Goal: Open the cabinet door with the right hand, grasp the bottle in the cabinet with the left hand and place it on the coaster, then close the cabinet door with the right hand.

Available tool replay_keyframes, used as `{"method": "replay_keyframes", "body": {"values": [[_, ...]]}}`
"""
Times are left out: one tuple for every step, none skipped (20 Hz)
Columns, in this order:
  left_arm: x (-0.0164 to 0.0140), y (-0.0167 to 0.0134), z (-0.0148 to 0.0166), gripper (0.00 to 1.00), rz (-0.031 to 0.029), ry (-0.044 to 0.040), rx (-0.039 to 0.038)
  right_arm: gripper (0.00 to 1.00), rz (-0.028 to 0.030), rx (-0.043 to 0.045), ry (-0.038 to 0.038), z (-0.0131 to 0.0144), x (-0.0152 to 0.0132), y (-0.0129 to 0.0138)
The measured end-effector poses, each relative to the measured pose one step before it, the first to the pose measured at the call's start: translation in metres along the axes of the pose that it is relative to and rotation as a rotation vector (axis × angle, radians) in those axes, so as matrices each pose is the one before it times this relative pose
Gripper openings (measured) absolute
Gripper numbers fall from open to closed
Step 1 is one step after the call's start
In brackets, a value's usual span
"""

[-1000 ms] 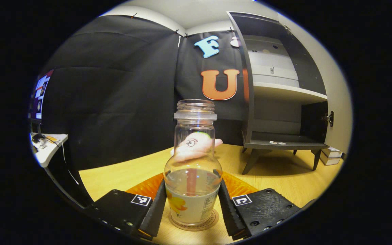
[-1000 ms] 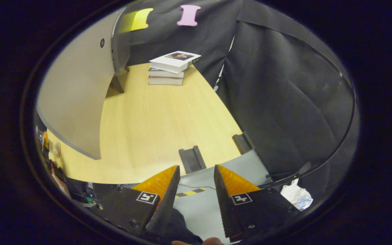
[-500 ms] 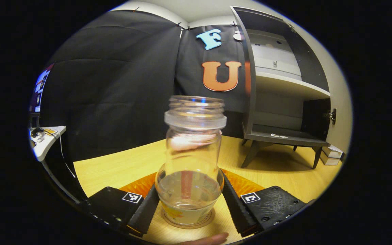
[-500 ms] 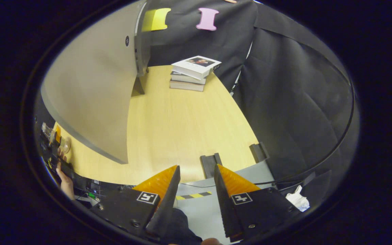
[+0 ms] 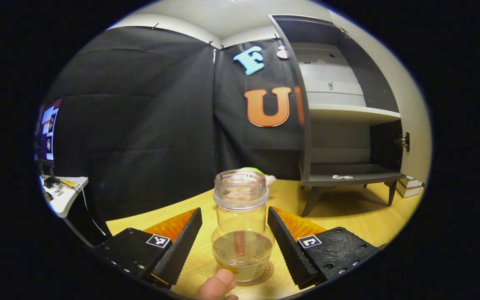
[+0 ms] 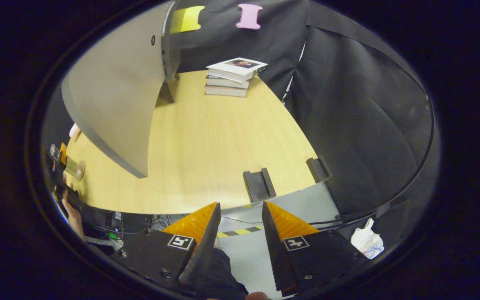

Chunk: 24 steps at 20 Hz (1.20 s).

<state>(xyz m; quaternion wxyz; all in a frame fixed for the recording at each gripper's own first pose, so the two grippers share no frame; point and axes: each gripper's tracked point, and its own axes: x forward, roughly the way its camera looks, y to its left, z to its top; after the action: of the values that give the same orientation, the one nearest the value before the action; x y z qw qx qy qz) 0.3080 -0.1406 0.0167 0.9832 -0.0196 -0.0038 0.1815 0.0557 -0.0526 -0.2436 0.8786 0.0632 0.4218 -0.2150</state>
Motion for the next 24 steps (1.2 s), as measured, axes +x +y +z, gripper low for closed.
{"method": "replay_keyframes", "body": {"values": [[-0.00132,-0.00085,0.00713,0.95,-0.00526,-0.00933,0.00413,0.64,0.00892,-0.00751,0.00694,-0.00414,0.00128,0.00283],[-0.00031,-0.00267,0.00895,0.95,-0.00634,-0.0127,0.00492,0.69,0.00644,-0.00693,0.0013,-0.00315,0.00159,0.00042],[0.00077,-0.00125,0.00888,0.95,-0.00214,-0.01528,0.00452,0.65,0.0073,-0.00202,0.00153,-0.0004,0.00167,0.00169],[0.00219,-0.00199,0.00963,0.95,-0.00183,-0.01225,0.0121,0.64,0.0094,0.00604,0.00062,0.00054,0.00218,0.00117],[-0.00004,-0.00073,0.00763,0.95,0.00057,-0.00182,0.01909,0.64,0.01416,0.01374,-0.00366,0.00321,0.00118,0.00246],[-0.0012,0.00082,0.01048,0.95,0.00969,-0.00867,0.01947,0.64,0.01184,0.01299,-0.00895,0.0058,0.0017,0.0004],[-0.00139,0.00173,0.01242,0.95,0.00553,-0.00815,0.01777,0.64,0.00644,0.0106,-0.00879,0.00733,0.00252,-0.00036],[-0.00184,-0.00177,0.01533,0.95,-0.00748,-0.01368,0.01545,0.64,0.00843,0.00821,-0.00523,0.00715,0.0027,-0.00156],[-0.00202,0.00038,0.01771,0.95,-0.00159,-0.01491,0.01778,0.64,0.0142,0.01189,-0.01303,0.01015,0.00024,0.00025],[-0.00148,0.00133,0.01863,0.96,-0.00184,-0.01036,0.01518,0.69,0.0157,0.01334,-0.018,0.01498,-0.00007,-0.00045],[-0.00192,-0.00034,0.02059,0.96,-0.00494,-0.00679,0.01331,0.64,0.0255,0.01983,-0.02235,0.01727,-0.00177,0.0014],[-0.00253,-0.00053,0.01905,0.96,-0.0071,0.00172,0.01393,0.64,0.04083,0.02539,-0.03121,0.02068,-0.00344,0.00555],[-0.00228,-0.00172,0.0208,0.96,-0.00549,-0.00343,0.01539,0.64,0.06645,0.01062,-0.02134,0.02388,-0.00655,0.00875],[-0.00093,-0.00054,0.02271,0.96,-0.00068,0.00043,0.01382,0.63,0.08681,-0.00616,-0.02163,0.0278,-0.00961,0.0089],[-0.00013,-0.00117,0.02163,0.96,-0.00187,0.00246,0.01919,0.6,0.08758,-0.01722,-0.0302,0.03267,-0.01262,0.00786],[-0.00281,-0.00024,0.02084,0.96,-0.00567,0.00093,0.01655,0.61,0.08757,-0.01719,-0.01238,0.03114,-0.01778,0.00799],[-0.00224,-0.001,0.02211,0.96,-0.00861,-0.0062,0.00768,0.6,0.06929,-0.00502,-0.02832,0.03075,-0.01465,0.00571],[-0.00435,-0.00293,0.02327,0.96,-0.01896,-0.01178,-0.00464,0.6,0.0584,0.00597,-0.05079,0.03363,-0.01752,0.00351],[-0.00339,-0.00812,0.01667,0.96,-0.03732,-0.0001,-0.01894,0.6,0.05476,0.00448,-0.06723,0.03121,-0.01422,0.01139],[-0.00642,-0.01049,0.01048,0.96,-0.04945,0.0178,-0.03604,0.6,0.05591,-0.00951,-0.05528,0.02227,-0.00859,0.01788],[-0.00537,-0.01011,0.0056,0.96,-0.04194,0.02115,-0.03253,0.59,0.04391,-0.03347,-0.03093,0.01398,-0.00595,0.01536],[-0.00521,-0.00928,0.00395,0.96,-0.0305,0.01113,-0.02976,0.66,0.03757,-0.05094,-0.01038,-0.00067,-0.00751,0.01165],[-0.0035,-0.01024,0.00413,0.96,-0.02739,0.00116,-0.01435,0.66,0.01414,-0.06312,0.0052,-0.0021,-0.00729,0.00794],[-0.0018,-0.00728,0.00465,0.96,-0.02242,0.00528,0.00172,0.73,0.01164,-0.05799,0.01172,0.00026,-0.00931,0.01057]]}}
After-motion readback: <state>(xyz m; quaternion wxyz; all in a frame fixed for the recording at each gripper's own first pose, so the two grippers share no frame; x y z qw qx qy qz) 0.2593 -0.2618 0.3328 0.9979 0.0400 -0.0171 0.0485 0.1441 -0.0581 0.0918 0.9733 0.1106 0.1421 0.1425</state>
